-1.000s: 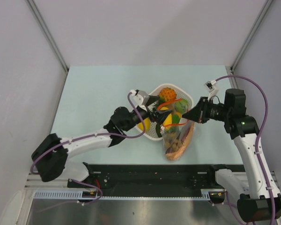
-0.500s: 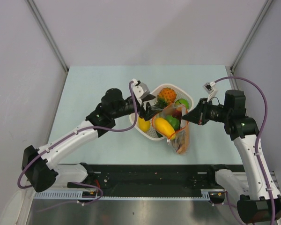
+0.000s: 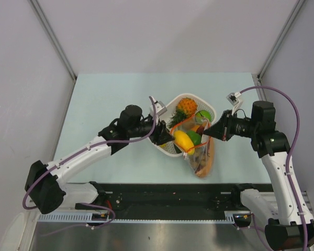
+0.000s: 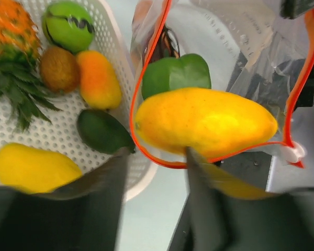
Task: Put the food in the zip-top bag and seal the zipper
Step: Adjust the zipper food storage bag at the center of the board.
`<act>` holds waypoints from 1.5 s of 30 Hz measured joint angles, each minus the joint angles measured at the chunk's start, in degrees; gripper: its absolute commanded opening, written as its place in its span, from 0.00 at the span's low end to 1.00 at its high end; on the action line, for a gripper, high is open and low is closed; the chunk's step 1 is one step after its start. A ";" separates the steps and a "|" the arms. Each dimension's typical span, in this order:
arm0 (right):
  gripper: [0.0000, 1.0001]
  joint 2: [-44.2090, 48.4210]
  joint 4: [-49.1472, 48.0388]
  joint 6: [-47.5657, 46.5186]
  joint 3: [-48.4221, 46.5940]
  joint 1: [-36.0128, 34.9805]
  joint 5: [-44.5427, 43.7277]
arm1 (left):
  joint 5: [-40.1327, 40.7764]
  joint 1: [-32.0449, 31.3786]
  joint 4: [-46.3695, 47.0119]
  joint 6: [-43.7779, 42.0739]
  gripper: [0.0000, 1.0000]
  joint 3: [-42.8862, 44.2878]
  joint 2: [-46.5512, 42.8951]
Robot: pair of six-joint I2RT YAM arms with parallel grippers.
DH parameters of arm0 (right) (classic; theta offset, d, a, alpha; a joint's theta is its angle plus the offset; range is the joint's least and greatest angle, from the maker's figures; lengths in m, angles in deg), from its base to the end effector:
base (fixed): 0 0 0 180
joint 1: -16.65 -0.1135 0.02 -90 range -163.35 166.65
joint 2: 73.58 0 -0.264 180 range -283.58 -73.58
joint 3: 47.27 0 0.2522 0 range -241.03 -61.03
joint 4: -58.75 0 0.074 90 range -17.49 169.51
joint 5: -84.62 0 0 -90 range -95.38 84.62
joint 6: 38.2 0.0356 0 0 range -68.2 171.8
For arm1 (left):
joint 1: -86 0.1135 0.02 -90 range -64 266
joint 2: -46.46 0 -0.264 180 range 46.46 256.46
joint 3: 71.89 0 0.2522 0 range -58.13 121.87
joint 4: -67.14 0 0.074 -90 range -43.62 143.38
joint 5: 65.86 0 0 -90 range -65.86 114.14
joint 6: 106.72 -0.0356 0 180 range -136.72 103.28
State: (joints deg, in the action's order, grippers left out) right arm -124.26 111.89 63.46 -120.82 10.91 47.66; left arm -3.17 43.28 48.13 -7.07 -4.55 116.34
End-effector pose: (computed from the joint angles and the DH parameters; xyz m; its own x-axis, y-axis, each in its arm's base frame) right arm 0.1638 0.0451 0.3677 -0.6421 0.0576 -0.7644 -0.6300 0.5285 0.5690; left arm 0.1942 -0.2015 0.3114 -0.4196 0.1848 -0.8887 0.8581 0.3999 -0.3221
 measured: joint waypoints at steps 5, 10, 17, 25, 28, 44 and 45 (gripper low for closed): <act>0.00 0.02 0.15 -0.17 0.00 -0.02 0.00 | -2.38 0.00 -0.31 3.48 0.00 1.73 4.63; 0.00 0.02 1.07 -0.90 0.00 -0.55 -2.10 | -6.99 -0.92 -2.54 5.60 0.00 6.69 5.99; 0.00 0.00 2.16 -1.53 0.55 -2.47 -5.16 | -8.52 -6.29 -2.99 5.95 0.00 16.11 5.99; 0.00 -0.20 3.65 -3.63 0.94 -3.21 -6.64 | -5.44 -6.67 -9.66 2.27 0.00 15.96 7.43; 0.00 -0.11 4.55 -4.96 0.94 -3.19 -6.12 | -3.72 -6.62 -10.19 0.31 0.00 13.84 6.69; 0.00 -1.70 8.28 -8.87 2.05 -2.08 -6.62 | -1.11 -9.42 -6.49 -2.23 0.30 10.38 6.40; 0.00 -1.16 9.01 -9.05 2.05 -1.38 -6.88 | -1.03 -9.07 -6.54 -2.40 0.45 10.38 5.20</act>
State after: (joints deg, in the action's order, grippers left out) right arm -125.41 120.90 54.41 -118.76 9.53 40.77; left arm -4.19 34.21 41.59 -9.47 5.83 121.55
